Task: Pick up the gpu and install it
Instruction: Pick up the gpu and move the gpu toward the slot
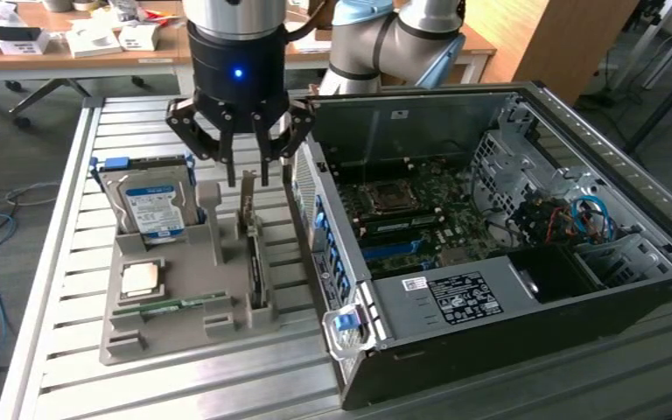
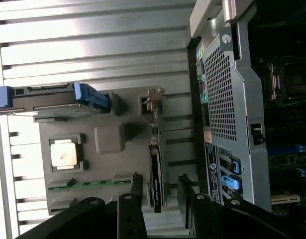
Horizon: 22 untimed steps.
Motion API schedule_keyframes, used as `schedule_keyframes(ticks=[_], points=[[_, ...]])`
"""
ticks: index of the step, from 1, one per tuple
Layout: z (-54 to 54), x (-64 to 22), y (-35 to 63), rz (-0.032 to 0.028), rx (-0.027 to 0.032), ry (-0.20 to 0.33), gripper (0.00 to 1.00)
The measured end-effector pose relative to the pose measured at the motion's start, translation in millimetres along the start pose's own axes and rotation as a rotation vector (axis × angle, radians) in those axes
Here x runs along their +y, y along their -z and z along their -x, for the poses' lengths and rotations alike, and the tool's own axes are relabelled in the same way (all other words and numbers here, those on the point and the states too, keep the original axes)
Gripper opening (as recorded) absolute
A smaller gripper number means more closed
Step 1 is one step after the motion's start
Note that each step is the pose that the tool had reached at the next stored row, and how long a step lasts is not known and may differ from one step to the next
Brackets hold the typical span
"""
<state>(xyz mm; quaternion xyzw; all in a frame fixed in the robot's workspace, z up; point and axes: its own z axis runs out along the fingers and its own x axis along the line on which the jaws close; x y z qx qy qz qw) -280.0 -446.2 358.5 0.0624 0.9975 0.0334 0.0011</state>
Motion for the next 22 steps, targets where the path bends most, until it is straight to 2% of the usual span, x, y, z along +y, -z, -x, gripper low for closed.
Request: schedule_keyframes(ticks=[22], points=[[0.1,-2.7,-39.9,-0.0001,0.0000,-0.001,0.42]])
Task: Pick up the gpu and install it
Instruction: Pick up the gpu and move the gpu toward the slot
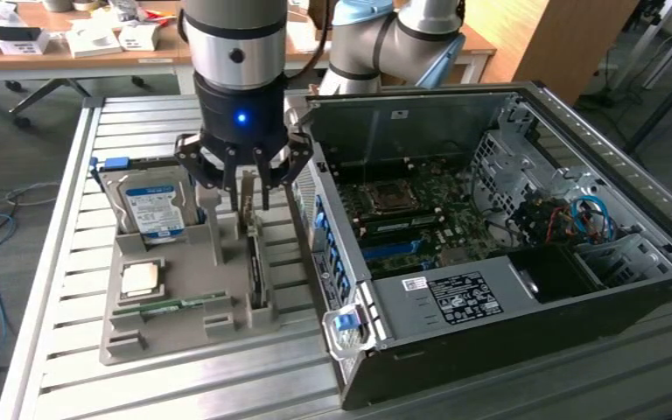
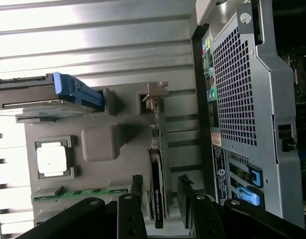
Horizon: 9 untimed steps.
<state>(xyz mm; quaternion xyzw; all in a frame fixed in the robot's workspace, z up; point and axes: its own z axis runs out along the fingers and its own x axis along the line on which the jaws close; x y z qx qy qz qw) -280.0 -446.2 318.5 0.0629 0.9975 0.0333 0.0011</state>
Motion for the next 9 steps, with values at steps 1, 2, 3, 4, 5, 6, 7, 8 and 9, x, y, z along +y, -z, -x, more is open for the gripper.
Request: schedule_keyframes(ticks=[1,2,3,4,5,6,7,8,9], points=[[0.0,-0.2,-1.9,0.0000,0.0000,0.000,0.42],[0.0,-0.3,-3.7,0.0000,0.0000,0.000,0.42],[0.0,-0.4,-5.5,0.0000,0.0000,0.000,0.42],[0.0,-0.5,-7.3,0.0001,0.0000,0.000,0.42],[0.0,-0.6,-9.1,0.0001,-0.0002,0.000,0.42],[0.0,-0.6,-9.7,-0.0002,-0.0001,0.000,0.42],[0.0,-0.6,-9.6,-0.0003,0.0000,0.000,0.42],[0.0,-0.6,-9.6,-0.0004,0.0000,0.000,0.42],[0.0,-0.6,-9.7,-0.0004,0.0000,0.000,0.42]])
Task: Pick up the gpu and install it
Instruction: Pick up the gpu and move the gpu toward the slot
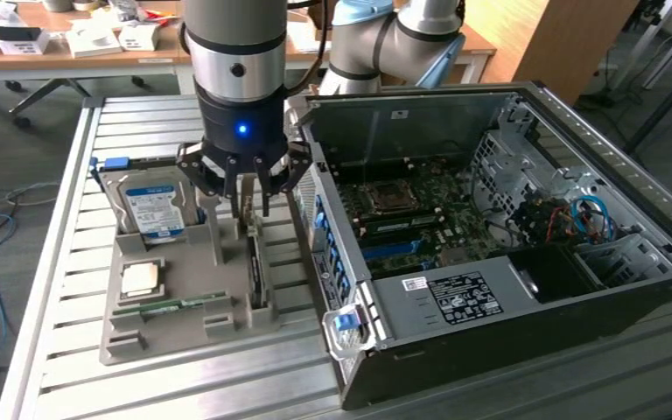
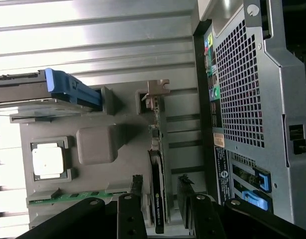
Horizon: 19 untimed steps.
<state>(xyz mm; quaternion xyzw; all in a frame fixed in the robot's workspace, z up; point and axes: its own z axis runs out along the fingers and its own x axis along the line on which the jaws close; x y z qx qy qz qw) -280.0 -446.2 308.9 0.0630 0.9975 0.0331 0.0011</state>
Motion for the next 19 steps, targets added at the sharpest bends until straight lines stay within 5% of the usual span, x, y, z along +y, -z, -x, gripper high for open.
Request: schedule_keyframes(ticks=[6,11,19], points=[[0.0,0.0,0.0,0.0001,0.0000,0.000,0.43],[0.0,-0.1,-0.1,0.0001,-0.0001,0.000,0.55],[1.6,-12.6,0.7,0.0001,-0.0001,0.000,0.55]])
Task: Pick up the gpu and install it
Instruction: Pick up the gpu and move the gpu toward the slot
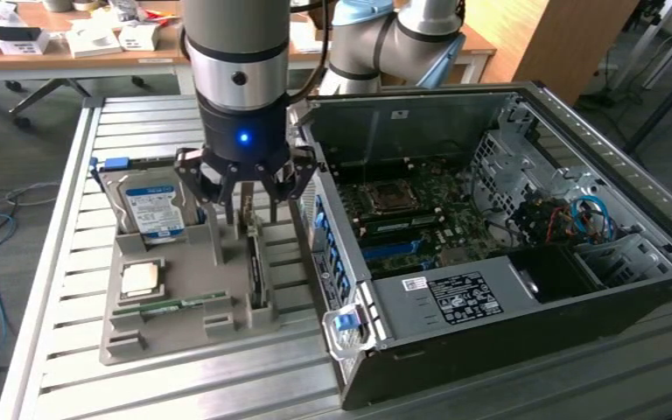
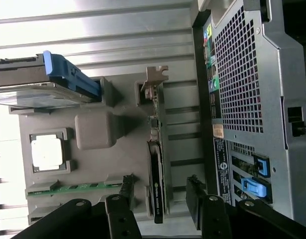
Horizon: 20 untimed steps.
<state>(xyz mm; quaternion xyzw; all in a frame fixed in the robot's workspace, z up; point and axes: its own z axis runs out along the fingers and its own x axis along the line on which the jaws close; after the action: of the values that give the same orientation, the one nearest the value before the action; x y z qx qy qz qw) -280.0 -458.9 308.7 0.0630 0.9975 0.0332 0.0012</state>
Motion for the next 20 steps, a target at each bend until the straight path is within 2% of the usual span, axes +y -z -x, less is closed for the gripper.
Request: schedule_keyframes(ticks=[20], points=[[0.1,-2.5,-34.8,0.0000,0.0000,0.000,0.55]])
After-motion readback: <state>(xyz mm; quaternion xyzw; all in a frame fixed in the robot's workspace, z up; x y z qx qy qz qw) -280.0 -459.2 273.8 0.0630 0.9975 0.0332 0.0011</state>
